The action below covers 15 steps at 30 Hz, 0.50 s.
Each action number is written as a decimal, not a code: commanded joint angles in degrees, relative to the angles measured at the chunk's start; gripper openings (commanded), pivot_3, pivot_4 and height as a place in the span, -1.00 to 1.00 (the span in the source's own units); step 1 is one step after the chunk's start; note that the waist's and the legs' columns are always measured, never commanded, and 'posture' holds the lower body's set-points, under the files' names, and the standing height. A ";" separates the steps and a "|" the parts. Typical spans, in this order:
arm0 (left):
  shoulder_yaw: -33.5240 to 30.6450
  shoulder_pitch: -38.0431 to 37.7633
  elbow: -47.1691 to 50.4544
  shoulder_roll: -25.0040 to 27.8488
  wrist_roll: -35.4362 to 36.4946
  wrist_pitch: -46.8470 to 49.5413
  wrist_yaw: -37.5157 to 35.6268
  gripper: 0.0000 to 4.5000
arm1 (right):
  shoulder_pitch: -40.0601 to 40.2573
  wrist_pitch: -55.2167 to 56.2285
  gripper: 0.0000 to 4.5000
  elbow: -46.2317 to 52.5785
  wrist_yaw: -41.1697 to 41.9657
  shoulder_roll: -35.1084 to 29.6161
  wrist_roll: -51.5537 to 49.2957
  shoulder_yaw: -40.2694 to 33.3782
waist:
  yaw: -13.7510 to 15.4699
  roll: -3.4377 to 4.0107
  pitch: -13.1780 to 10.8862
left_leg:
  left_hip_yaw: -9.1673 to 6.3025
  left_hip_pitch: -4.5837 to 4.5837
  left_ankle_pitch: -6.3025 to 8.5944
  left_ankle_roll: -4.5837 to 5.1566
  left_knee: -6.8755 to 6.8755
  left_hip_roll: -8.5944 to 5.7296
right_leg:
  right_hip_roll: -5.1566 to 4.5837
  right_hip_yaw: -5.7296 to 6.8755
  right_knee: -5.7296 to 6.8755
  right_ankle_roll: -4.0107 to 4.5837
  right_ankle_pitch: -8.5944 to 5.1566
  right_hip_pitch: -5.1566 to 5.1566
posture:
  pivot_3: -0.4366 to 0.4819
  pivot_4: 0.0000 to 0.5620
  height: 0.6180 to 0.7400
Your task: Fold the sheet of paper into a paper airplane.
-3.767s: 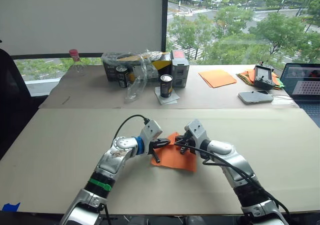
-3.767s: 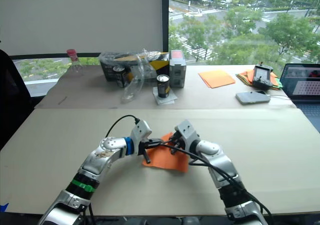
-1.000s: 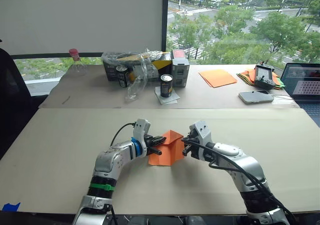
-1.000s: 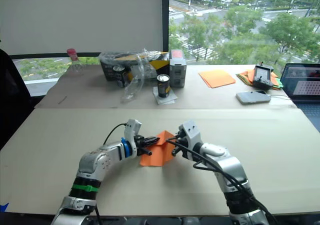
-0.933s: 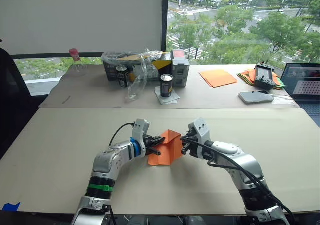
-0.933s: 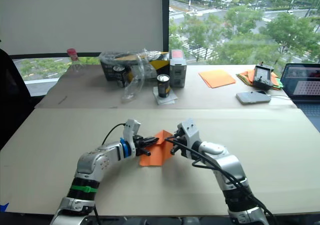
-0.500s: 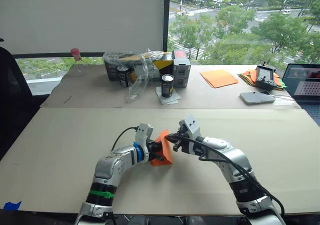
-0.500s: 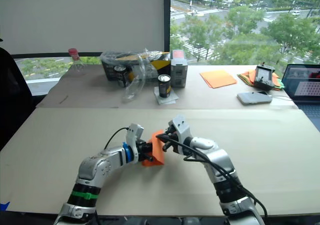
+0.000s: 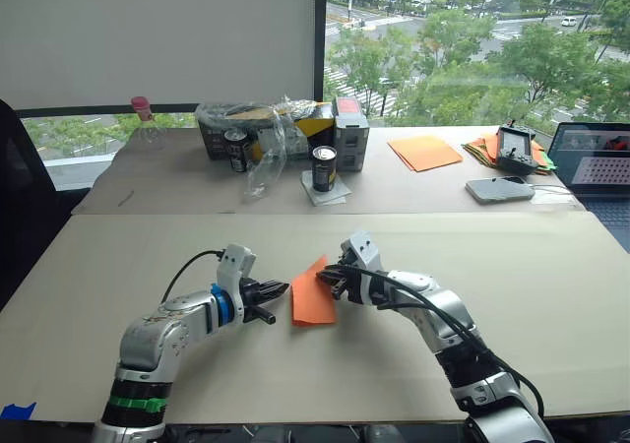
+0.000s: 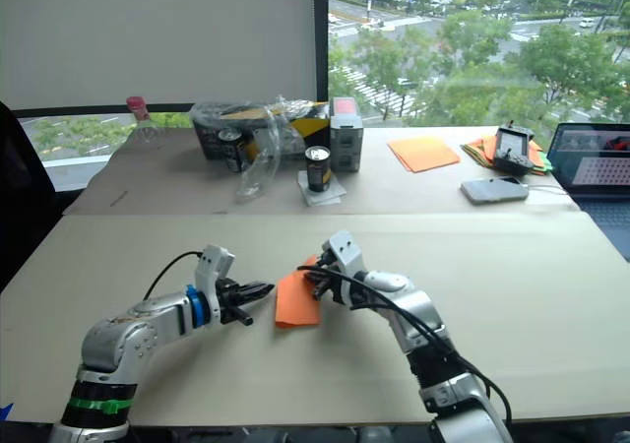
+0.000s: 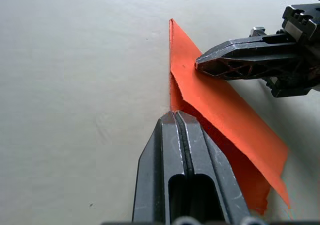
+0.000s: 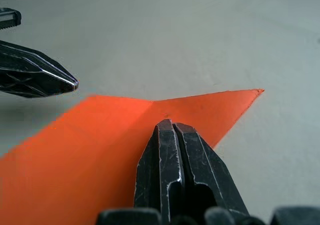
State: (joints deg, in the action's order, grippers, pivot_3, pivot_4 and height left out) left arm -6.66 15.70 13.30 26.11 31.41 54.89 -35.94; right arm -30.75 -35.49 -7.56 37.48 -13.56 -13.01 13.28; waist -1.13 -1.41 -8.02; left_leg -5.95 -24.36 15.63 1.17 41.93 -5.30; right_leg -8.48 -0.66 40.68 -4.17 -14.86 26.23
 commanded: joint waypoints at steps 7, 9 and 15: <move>1.88 3.89 1.61 -2.57 -0.75 -8.93 -0.25 -0.99 | 0.94 0.22 -1.00 -2.52 0.58 -1.07 3.81 3.05 | 0.42 -0.02 0.02 | 0.00 0.06 -0.01 -0.02 0.01 -0.01 | -0.01 0.01 -0.01 0.00 0.00 -0.09 | -0.05 -0.47 -0.14; 6.07 4.67 0.79 -4.07 -3.44 -11.36 0.10 -0.99 | 1.49 -0.15 -1.00 -1.36 0.55 -1.44 3.51 2.47 | 0.44 -0.01 0.03 | 0.00 0.07 -0.01 -0.01 0.01 -0.01 | -0.02 0.00 -0.02 0.00 0.00 -0.11 | -0.05 -0.47 -0.14; 16.19 4.55 -5.14 -4.56 -13.56 -18.13 2.02 -0.99 | 4.08 -2.04 -1.00 3.26 -0.65 -3.20 2.93 0.66 | 0.43 -0.02 0.03 | 0.01 0.06 -0.01 -0.01 0.00 -0.02 | -0.03 -0.02 -0.01 0.00 0.00 -0.09 | -0.05 -0.47 -0.14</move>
State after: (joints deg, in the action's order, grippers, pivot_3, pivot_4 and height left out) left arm 8.76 20.25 8.74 21.14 20.19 39.30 -34.47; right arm -28.38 -35.00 -4.04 37.99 -15.60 -10.85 14.48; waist -0.70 -1.43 -7.99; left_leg -5.94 -24.31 15.62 1.15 41.92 -5.31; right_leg -8.50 -0.67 40.67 -4.16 -14.86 26.15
